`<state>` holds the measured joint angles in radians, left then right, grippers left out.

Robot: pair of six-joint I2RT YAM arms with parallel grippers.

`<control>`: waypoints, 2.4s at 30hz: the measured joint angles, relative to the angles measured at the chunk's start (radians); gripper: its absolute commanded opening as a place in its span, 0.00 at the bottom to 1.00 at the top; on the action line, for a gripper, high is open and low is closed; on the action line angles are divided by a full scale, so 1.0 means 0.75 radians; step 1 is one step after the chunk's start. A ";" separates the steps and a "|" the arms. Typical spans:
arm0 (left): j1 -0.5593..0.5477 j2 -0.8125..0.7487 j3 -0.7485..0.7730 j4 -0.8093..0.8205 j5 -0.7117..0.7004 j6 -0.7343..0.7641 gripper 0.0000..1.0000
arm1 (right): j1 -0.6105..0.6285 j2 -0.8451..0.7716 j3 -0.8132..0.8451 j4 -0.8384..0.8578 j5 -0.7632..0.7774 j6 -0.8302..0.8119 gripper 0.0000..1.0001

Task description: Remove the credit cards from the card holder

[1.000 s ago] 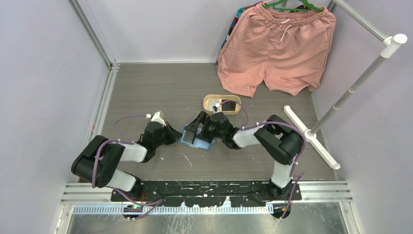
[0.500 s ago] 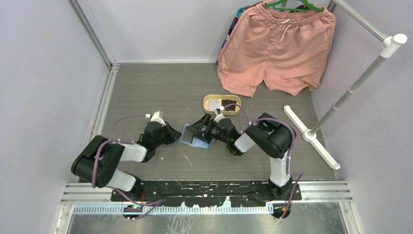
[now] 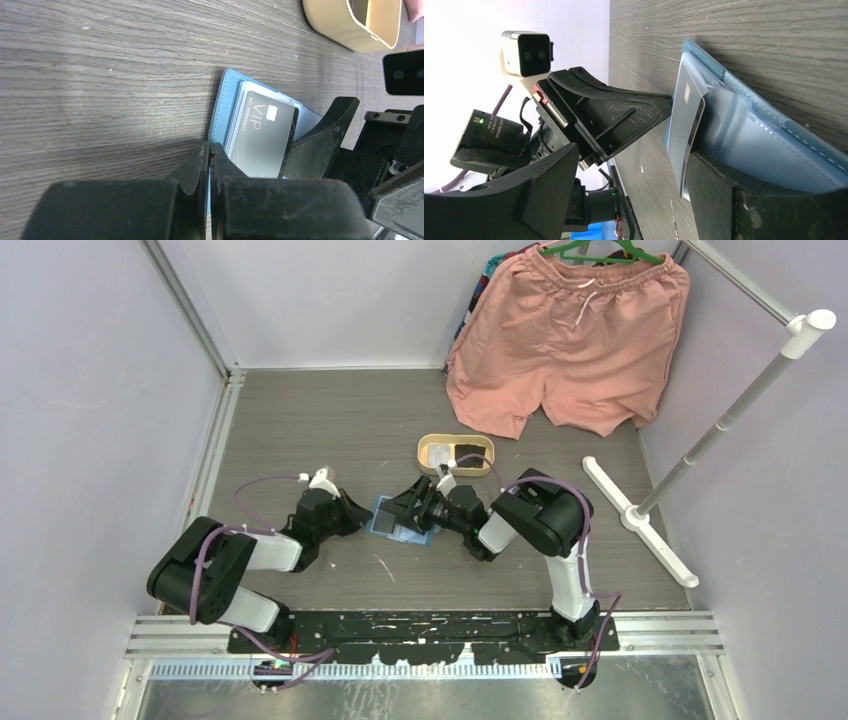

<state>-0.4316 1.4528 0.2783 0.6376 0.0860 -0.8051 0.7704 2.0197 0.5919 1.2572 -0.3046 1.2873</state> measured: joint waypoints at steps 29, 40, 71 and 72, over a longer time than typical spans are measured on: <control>0.000 0.010 0.006 0.005 0.001 0.002 0.00 | -0.034 -0.154 -0.112 -0.132 0.010 -0.027 0.53; 0.000 0.013 0.006 0.008 0.004 0.002 0.00 | -0.079 -0.154 -0.189 -0.130 0.009 -0.012 0.08; 0.000 0.044 0.070 -0.041 0.038 0.040 0.00 | -0.673 -0.576 0.558 -1.571 -0.651 -0.858 0.01; 0.000 0.045 0.083 -0.058 0.040 0.047 0.00 | -0.703 -0.569 0.595 -1.616 -0.663 -0.874 0.01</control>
<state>-0.4316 1.4864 0.3405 0.5938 0.1162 -0.7696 0.2432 1.5929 1.0378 0.0448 -0.8021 0.6319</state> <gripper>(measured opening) 0.008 0.037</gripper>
